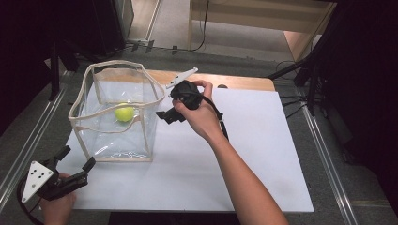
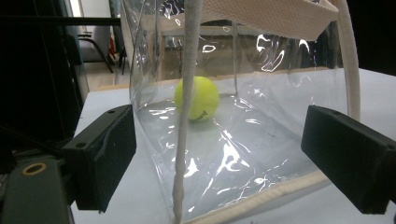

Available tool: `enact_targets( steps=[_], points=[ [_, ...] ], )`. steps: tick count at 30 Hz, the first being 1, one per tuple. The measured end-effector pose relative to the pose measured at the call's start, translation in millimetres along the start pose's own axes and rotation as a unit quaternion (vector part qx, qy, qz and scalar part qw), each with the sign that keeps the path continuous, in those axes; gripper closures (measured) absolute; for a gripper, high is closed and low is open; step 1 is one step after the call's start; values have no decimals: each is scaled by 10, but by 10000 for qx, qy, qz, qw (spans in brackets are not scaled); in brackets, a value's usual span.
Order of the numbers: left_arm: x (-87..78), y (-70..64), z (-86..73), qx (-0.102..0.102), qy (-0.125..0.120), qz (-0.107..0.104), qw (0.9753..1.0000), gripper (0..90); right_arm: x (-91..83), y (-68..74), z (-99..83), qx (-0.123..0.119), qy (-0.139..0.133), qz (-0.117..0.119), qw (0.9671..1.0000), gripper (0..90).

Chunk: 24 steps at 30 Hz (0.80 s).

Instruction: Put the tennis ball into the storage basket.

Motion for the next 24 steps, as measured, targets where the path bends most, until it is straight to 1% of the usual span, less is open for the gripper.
enact_targets(
  steps=[4, 5, 6, 8, 12, 16, 19, 22, 24],
  points=[
    [0, -1, 0, 4, -2, -3, 10000, 104, 5, 5, -103, 17, -16, -10, 10000, 0],
    [0, -1, 0, 6, -1, -4, 10000, 104, 5, -1, -125, -21, -22, -7, 10000, 0],
    [0, -2, 0, 5, 5, -8, 10000, 104, 4, 4, -143, 34, -22, -34, 10000, 0],
    [0, -1, 0, 8, -5, -4, 10000, 104, -1, 5, -187, 30, -59, -1, 10000, 0],
    [1, -3, 1, 13, -7, -10, 10000, 104, -13, 0, -276, 64, -124, -49, 9999, 0],
    [0, -6, 1, 13, -3, -19, 10000, 104, -31, 1, -365, 95, -220, -31, 9997, 0],
    [1, -4, 1, 17, -9, -14, 10000, 104, -40, -4, -436, 101, -243, -39, 9996, 0],
    [1, -4, 1, 12, -6, -8, 10000, 104, -49, 2, -515, 191, -277, -44, 9994, 0],
    [1, -5, 1, 7, -12, -10, 10000, 104, -48, 3, -584, 191, -285, -35, 9994, 0]
  ],
)
Point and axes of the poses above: each handheld gripper's, and its own axes: x roughly forward along the jaws, z roughly out of its top, y roughly to its left, the point moved 5 cm from there along x, roughly forward along the jaws, and after that the axes turned 7 degrees about x, right-handed, at the moved point
